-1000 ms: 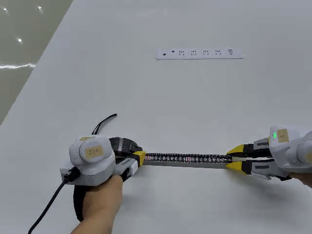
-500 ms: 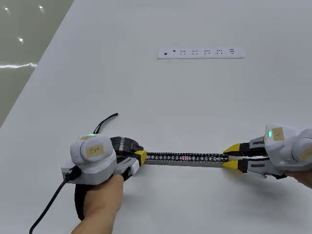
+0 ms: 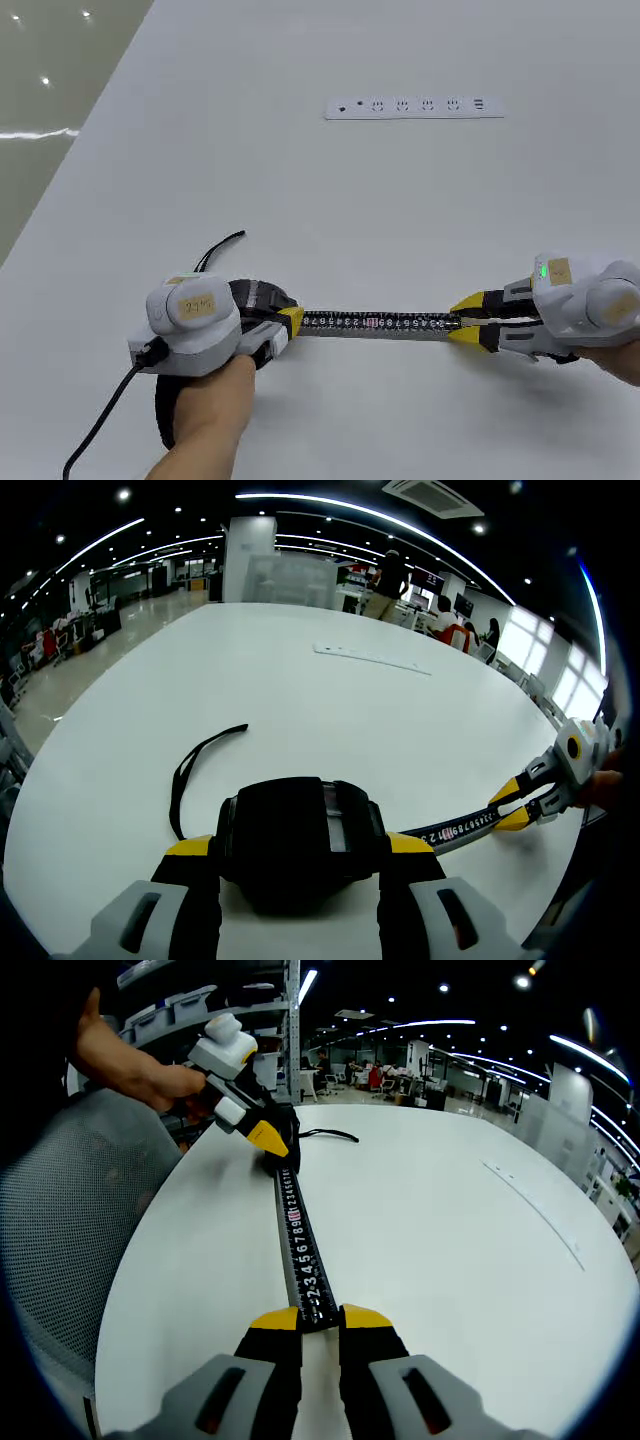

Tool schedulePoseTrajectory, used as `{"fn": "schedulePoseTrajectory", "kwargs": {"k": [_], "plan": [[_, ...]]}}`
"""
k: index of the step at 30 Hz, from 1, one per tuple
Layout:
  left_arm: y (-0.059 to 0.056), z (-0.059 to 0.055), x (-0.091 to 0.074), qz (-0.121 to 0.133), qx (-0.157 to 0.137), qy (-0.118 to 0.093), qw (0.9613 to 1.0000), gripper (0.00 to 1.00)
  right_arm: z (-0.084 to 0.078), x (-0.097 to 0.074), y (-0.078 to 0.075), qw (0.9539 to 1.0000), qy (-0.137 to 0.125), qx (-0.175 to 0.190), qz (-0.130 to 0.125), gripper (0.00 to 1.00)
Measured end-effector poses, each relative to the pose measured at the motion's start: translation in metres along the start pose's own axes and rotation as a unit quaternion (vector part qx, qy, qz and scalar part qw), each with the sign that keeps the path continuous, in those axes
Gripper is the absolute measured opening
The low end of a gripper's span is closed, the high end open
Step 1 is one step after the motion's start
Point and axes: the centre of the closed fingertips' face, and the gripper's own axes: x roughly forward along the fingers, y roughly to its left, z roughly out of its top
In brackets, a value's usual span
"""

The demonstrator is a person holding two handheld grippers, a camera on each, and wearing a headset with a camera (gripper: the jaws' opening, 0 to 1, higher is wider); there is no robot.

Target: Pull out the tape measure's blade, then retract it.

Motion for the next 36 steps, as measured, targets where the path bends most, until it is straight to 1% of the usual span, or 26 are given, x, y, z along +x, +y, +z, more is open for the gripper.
{"fn": "schedulePoseTrajectory", "kwargs": {"k": [10,23,36], "plan": [[0.000,0.000,0.001,-0.002,-0.002,0.001,1.0000,0.60,0.008,0.009,0.001,1.0000,-0.004,-0.002,0.006,0.12],[0.000,-0.001,0.001,-0.005,-0.002,0.003,1.0000,0.60,0.011,0.018,0.002,0.9999,-0.009,0.002,0.010,0.12],[0.001,-0.001,0.001,-0.007,-0.005,0.005,1.0000,0.61,0.019,0.029,0.004,0.9998,-0.013,0.003,0.013,0.12]]}}
